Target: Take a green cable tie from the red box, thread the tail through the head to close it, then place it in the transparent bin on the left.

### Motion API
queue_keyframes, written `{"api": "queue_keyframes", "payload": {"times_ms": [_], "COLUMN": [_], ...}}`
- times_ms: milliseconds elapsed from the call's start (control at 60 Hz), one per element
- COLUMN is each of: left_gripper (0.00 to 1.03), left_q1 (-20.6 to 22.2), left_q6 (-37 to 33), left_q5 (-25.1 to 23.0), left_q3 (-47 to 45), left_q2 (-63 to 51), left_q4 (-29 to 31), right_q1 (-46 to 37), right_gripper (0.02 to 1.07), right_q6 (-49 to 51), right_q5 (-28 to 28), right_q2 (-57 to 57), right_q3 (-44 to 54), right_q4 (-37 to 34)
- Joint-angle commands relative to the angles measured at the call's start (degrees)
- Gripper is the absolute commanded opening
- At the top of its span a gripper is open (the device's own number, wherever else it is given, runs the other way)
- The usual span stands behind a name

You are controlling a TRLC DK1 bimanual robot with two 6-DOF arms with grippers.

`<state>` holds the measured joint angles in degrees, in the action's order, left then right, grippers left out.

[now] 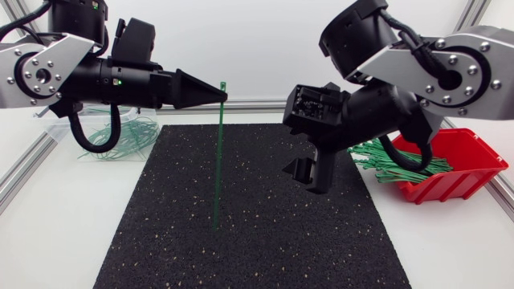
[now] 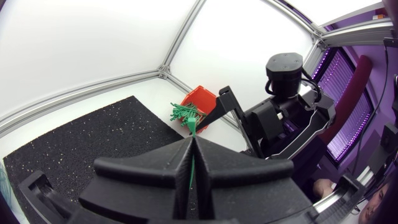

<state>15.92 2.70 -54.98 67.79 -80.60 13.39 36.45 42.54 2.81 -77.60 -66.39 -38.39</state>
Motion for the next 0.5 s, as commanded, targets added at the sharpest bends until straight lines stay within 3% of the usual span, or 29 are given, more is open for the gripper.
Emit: {"api": "queue_keyframes", "payload": {"times_ms": [0,133,250,300,483], "left_gripper": [0.04,0.04,0.04,0.04,0.04], "left_q1": [-0.8,-1.5,-1.8,-1.8,-1.2], "left_q6": [-1.1,-1.9,-2.1,-2.1,-1.8], "left_q5": [-0.4,-0.5,-0.5,-0.5,-0.5], "left_q3": [1.9,1.4,1.1,1.2,2.3], "left_q2": [-0.4,-0.4,-0.6,-0.9,-2.1], "left_q4": [0.1,0.5,0.6,0.6,0.7], "right_q1": [1.9,6.3,10.4,10.8,11.9], "right_gripper": [1.02,1.02,1.02,1.02,1.02], "right_q6": [1.5,2.8,7.1,10.5,14.1], "right_q5": [-2.3,-9.9,-18.9,-20.4,-24.1], "right_q2": [-0.9,-0.4,1.7,2.4,1.2], "right_q3": [1.7,4.2,11.1,13.4,13.3], "right_q4": [1.0,4.3,14.3,18.4,19.8]}}
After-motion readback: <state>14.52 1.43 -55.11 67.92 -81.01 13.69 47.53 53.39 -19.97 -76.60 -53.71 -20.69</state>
